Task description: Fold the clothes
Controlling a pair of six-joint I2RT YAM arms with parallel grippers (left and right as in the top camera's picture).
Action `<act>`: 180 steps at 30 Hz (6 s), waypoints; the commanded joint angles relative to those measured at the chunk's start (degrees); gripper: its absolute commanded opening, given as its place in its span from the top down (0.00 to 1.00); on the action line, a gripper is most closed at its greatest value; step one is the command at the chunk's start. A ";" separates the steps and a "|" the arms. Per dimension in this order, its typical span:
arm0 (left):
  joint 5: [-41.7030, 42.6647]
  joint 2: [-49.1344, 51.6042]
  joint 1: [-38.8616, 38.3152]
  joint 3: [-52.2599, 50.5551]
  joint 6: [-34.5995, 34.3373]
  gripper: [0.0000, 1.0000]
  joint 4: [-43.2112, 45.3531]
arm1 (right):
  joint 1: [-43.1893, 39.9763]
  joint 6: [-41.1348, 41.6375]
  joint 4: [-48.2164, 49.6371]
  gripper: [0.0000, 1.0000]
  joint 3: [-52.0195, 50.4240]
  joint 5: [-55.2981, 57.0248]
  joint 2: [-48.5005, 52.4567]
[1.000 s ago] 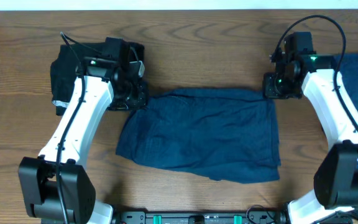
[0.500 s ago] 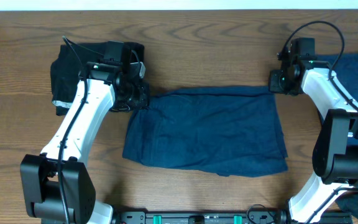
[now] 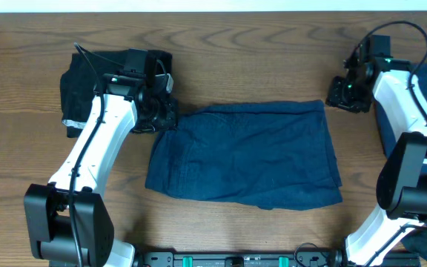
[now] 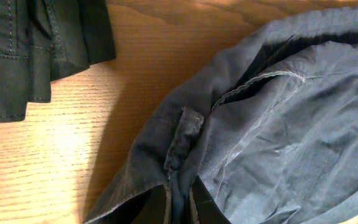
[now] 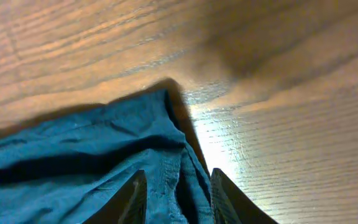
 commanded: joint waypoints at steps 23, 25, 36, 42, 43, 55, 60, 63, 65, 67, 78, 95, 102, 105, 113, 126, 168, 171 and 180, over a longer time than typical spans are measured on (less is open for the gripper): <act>-0.28 -0.42 0.09 -0.02 -0.50 0.94 -0.07 | -0.92 10.67 8.48 0.75 -12.09 -7.39 0.61; -0.28 -0.42 0.09 -0.02 -0.50 0.94 -0.07 | -0.92 10.69 9.66 0.71 -13.07 -7.19 0.61; -0.31 -0.42 0.09 -0.02 -0.50 0.94 -0.04 | -1.38 10.97 13.29 0.73 -14.16 -7.08 0.61; -0.31 -0.42 0.09 -0.02 -0.50 0.94 -0.02 | -1.27 11.06 13.73 0.98 -14.16 -8.57 0.61; -0.31 -0.42 0.09 -0.02 -0.50 0.94 -0.02 | -1.16 11.06 13.81 0.96 -14.16 -8.57 0.61; -0.31 -0.42 0.09 -0.02 -0.50 0.94 -0.07 | -0.94 10.97 15.41 0.99 -14.19 -8.55 0.61; -0.28 -1.44 0.09 0.02 -0.55 0.94 -0.39 | -1.44 4.76 12.48 0.99 -11.13 -18.91 -1.25; -0.28 -3.02 0.09 0.02 -0.57 0.94 -0.48 | -1.44 2.23 6.10 0.99 -8.63 -22.38 -3.96; -0.28 -4.00 0.09 0.02 -0.79 0.94 -0.74 | -1.44 0.22 1.05 0.99 -7.80 -23.50 -6.56; -0.28 -4.72 0.09 0.02 -1.22 0.94 -1.18 | -1.27 -3.06 -3.50 0.99 -7.78 -24.24 -9.57; -0.31 -4.94 0.09 0.02 -4.07 0.94 -7.69 | 0.90 -9.92 -24.98 0.99 -10.10 -18.16 -18.32; -0.31 -4.92 -2.89 -15.61 -9.55 0.94 -6.40 | 4.46 4.07 -9.97 0.99 -32.74 -1.73 -16.85; -2.71 -4.57 -9.20 -20.59 -13.57 0.94 -0.50 | 4.46 4.07 -7.58 0.99 -32.74 -1.16 -14.25; -3.76 -3.80 -12.31 -20.63 -13.64 0.94 -0.83 | 4.46 4.02 -6.88 0.99 -32.74 -0.11 -12.15; -8.24 -3.63 -20.37 -20.61 -16.63 0.94 1.25 | 4.46 3.98 -4.20 0.99 -32.74 -0.13 -8.39; -8.26 -3.63 -33.46 -20.63 -24.68 0.89 0.76 | 4.46 3.96 -3.39 0.99 -32.76 -0.13 -8.39; -22.32 -5.81 -46.88 -17.66 -36.61 0.44 -8.33 | 4.48 4.00 -2.05 0.99 -32.76 -0.13 -8.39; -22.32 -6.27 -50.53 -17.66 -38.73 0.44 -8.28 | 4.48 4.00 -2.08 0.99 -32.76 -0.13 -8.39; -23.67 -6.27 -55.43 -17.68 -41.09 0.43 -8.31 | 4.48 4.00 -2.10 0.99 -32.76 -0.15 -8.39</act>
